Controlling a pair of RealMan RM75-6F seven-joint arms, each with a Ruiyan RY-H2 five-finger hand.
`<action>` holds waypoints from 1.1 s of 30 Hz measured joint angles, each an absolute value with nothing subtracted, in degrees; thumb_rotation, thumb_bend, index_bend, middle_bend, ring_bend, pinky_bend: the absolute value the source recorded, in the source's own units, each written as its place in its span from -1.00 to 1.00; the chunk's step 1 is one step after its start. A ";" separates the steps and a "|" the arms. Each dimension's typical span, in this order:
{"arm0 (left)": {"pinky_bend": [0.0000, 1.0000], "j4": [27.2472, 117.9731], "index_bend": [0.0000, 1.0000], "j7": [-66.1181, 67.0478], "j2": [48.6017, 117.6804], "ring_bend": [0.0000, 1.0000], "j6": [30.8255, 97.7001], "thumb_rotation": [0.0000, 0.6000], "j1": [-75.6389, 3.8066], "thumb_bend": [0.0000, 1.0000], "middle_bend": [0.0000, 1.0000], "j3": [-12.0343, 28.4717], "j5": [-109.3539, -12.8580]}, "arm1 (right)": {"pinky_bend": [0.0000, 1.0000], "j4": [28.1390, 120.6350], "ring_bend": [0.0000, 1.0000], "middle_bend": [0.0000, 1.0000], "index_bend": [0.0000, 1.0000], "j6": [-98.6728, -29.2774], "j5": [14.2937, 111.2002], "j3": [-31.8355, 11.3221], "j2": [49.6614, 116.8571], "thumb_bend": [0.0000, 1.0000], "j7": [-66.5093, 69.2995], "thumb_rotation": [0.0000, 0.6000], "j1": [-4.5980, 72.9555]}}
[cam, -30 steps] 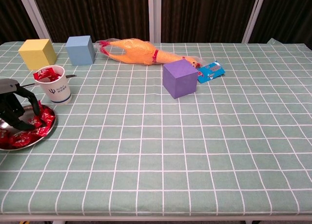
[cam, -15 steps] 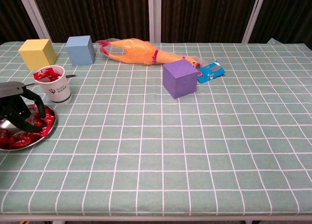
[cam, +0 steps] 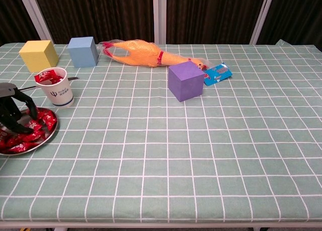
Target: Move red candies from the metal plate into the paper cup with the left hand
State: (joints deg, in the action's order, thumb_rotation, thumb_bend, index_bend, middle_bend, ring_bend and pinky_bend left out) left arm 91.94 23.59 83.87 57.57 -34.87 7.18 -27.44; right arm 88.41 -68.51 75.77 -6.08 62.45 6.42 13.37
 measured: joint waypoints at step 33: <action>1.00 91.80 0.06 24.19 85.39 1.00 59.43 1.00 -35.13 -0.50 1.00 7.86 -27.26 | -1.00 88.63 -1.00 -1.00 -1.00 -68.55 75.69 -6.02 62.21 -1.00 6.31 0.71 13.30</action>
State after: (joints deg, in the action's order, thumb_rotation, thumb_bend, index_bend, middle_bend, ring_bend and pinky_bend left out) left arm 91.80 24.19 85.39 59.43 -35.13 7.86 -27.26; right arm 88.63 -68.55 75.69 -6.02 62.21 6.31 13.30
